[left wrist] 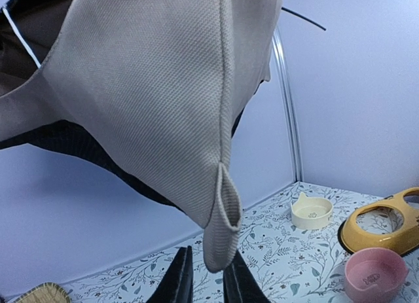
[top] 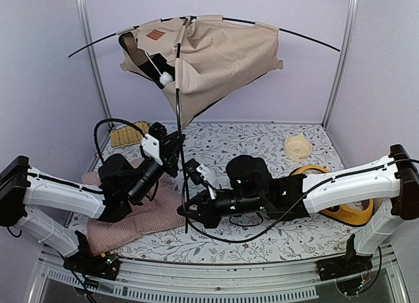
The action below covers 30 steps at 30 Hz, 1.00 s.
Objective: Set up the pet tent
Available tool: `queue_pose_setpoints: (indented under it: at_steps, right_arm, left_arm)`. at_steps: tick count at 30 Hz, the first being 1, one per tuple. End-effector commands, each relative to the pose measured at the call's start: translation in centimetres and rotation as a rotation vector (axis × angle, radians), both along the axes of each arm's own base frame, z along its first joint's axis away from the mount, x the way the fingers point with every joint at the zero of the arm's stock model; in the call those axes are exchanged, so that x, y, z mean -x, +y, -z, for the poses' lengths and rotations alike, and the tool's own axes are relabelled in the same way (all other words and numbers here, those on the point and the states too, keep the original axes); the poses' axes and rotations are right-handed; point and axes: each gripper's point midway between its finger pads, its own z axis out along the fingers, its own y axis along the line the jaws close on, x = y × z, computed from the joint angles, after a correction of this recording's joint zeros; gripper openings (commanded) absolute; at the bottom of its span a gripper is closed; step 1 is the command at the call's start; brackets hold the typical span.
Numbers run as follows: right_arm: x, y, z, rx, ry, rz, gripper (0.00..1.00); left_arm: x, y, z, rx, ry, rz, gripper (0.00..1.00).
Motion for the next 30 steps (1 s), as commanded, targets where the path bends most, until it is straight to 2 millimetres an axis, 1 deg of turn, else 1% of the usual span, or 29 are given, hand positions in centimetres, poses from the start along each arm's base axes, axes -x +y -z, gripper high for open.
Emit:
queue_pose_setpoints:
  at_steps: [1,3,5,7,10,13,30]
  right_arm:
    - [-1.5,-0.2,-5.9,-0.139,-0.057,0.042,0.00]
    - [-1.5,-0.2,-5.8,-0.138,-0.054,0.042,0.00]
    - [-1.4,-0.3,-5.7,-0.136,-0.048,0.041,0.00]
    - [-1.3,-0.4,-5.5,-0.135,-0.042,0.043,0.00]
    - [-1.3,-0.5,-5.2,-0.134,-0.032,0.041,0.00]
    - [-1.2,-0.4,-5.2,-0.137,-0.027,0.038,0.00]
    - [-1.2,-0.1,-4.9,-0.133,-0.019,0.033,0.00]
  left_arm:
    - [-0.5,0.5,-1.6,0.036,-0.032,-0.015,0.16]
    - [-0.5,0.6,-1.7,0.031,-0.039,-0.019,0.09]
    - [-0.4,0.7,-1.8,0.027,-0.040,-0.021,0.07]
    - [-0.2,0.7,-1.7,0.019,-0.038,-0.011,0.09]
    - [0.1,0.8,-1.5,0.016,-0.035,-0.002,0.18]
    - [0.1,0.9,-1.5,0.014,-0.032,-0.005,0.21]
    - [-0.1,0.3,-2.1,0.019,-0.050,-0.002,0.21]
